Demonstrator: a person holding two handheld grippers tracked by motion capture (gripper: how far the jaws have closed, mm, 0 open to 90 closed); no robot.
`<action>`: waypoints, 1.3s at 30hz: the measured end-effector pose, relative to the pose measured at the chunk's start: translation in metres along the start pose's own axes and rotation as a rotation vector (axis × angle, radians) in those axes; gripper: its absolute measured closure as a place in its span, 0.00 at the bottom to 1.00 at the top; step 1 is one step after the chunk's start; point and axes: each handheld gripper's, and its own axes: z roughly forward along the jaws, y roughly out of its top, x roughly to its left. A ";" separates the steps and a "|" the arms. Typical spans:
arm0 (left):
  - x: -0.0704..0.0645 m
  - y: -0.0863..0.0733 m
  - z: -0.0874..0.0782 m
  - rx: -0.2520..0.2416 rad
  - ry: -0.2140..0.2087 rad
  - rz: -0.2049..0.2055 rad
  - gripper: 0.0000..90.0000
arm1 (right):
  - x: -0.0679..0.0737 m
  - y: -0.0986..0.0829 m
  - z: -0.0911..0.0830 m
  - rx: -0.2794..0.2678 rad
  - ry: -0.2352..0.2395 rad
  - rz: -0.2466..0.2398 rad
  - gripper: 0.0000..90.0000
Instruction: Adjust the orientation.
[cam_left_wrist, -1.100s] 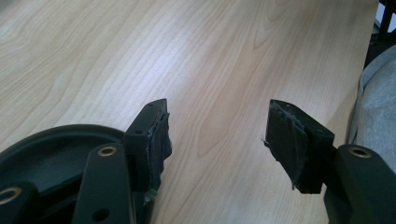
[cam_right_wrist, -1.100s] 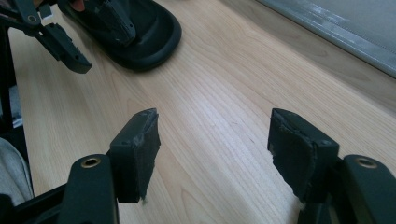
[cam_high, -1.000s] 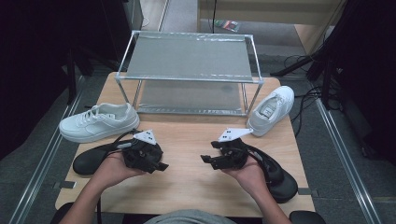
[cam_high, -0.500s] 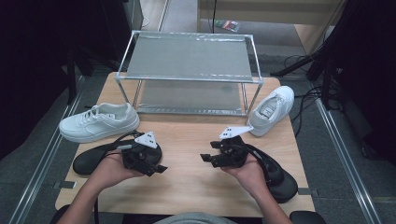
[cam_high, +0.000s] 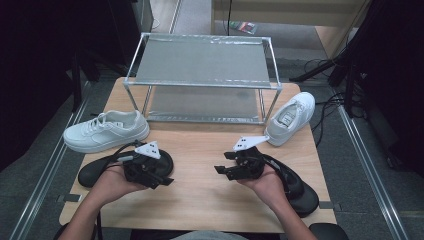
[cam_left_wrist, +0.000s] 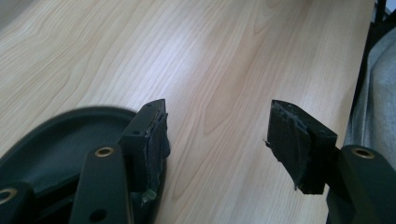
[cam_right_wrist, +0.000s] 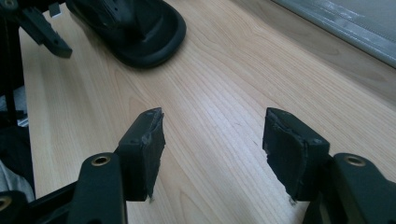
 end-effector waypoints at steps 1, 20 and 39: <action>0.001 -0.003 -0.002 -0.002 0.002 -0.015 0.43 | 0.000 0.000 0.000 -0.003 0.000 0.000 0.45; 0.011 -0.040 -0.032 -0.009 0.064 -0.094 0.45 | 0.003 -0.002 -0.005 -0.007 -0.009 -0.028 0.47; 0.037 -0.076 -0.032 0.020 0.104 -0.126 0.59 | 0.003 -0.003 -0.001 0.016 -0.011 -0.038 0.47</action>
